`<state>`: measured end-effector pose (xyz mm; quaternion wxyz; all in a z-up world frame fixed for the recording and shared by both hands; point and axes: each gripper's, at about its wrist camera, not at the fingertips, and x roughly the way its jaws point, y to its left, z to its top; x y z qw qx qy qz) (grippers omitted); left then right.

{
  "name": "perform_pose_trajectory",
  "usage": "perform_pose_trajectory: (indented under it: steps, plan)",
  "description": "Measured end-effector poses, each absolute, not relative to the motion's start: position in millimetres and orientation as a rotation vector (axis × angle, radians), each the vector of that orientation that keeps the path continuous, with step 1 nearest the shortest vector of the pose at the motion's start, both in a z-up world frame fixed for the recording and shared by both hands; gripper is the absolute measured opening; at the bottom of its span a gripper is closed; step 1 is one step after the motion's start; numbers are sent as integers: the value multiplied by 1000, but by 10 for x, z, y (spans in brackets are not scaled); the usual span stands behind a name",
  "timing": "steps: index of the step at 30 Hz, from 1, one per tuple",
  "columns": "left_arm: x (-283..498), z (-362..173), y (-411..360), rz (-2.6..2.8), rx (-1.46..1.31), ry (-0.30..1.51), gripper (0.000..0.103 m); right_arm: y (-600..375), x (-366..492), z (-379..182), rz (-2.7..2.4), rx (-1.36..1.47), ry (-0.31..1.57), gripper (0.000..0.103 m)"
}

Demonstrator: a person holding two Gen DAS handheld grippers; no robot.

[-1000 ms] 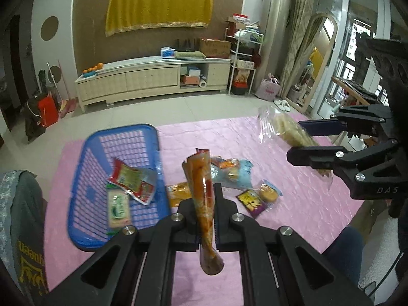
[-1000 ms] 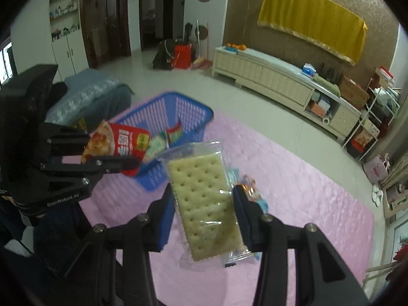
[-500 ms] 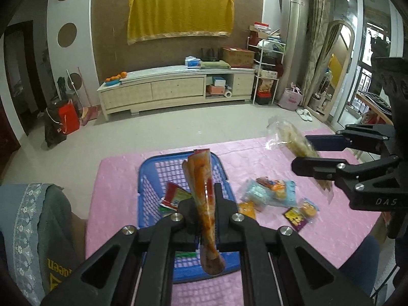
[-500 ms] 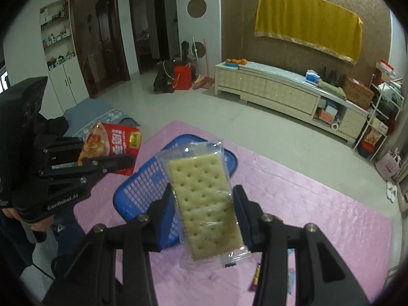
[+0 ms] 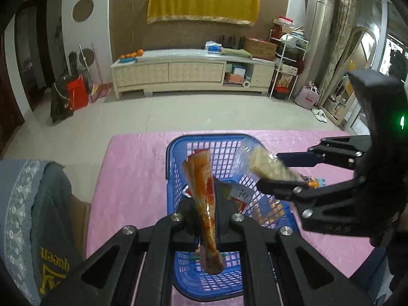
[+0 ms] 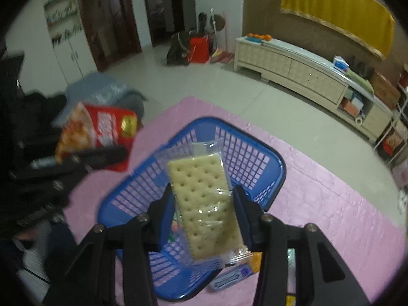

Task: Organize snacks
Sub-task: 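Carry the cracker bag and orange stick snack over the blue basket with both grippers, then open the right gripper to drop the cracker bag into the basket, then lower the orange stick snack into the basket and open the left gripper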

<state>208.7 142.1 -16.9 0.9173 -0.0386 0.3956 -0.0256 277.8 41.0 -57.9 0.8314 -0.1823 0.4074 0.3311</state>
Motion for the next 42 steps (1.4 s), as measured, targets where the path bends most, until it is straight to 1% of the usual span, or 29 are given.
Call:
perform_pose_trajectory:
  steps: [5, 10, 12, 13, 14, 16, 17, 18, 26, 27, 29, 33, 36, 42]
  plan:
    - [2093, -274, 1486, -42, -92, 839, 7, 435, 2795, -791, 773, -430, 898, 49]
    - [2080, -311, 1499, -25, -91, 853, 7, 475, 2794, -865, 773, -463, 926, 49]
    - [2079, -323, 1491, -19, -90, 860, 7, 503, 2774, -874, 773, -490, 915, 49]
    - [2083, -323, 1493, -16, -89, 863, 7, 547, 2755, -867, 761, -516, 899, 51]
    - [2075, -322, 1489, -14, -87, 865, 7, 566, 2745, -864, 746, -540, 882, 53]
    - [2051, -314, 1499, -16, -83, 866, 7, 543, 2703, -845, 760, -565, 879, 70]
    - [2026, -298, 1492, -20, -82, 864, 7, 523, 2705, -838, 768, -558, 891, 84]
    - [2014, -279, 1491, -21, -82, 862, 7, 482, 2701, -812, 778, -539, 899, 88]
    - [1972, -189, 1421, -44, -78, 844, 7, 153, 2787, -558, 622, -425, 891, 93]
    - [1976, -178, 1399, -49, -76, 842, 7, 90, 2796, -520, 597, -401, 888, 96]
    - [2003, -160, 1347, -58, -69, 841, 7, -20, 2804, -446, 557, -357, 875, 100]
    - [2086, -171, 1256, -90, -72, 844, 7, -182, 2834, -348, 502, -289, 859, 102]
    - [2191, -225, 1181, -108, -66, 857, 7, -258, 2897, -324, 492, -229, 853, 103]
    - [2447, -347, 1070, -141, -56, 883, 7, -378, 3043, -370, 417, -216, 830, 103]
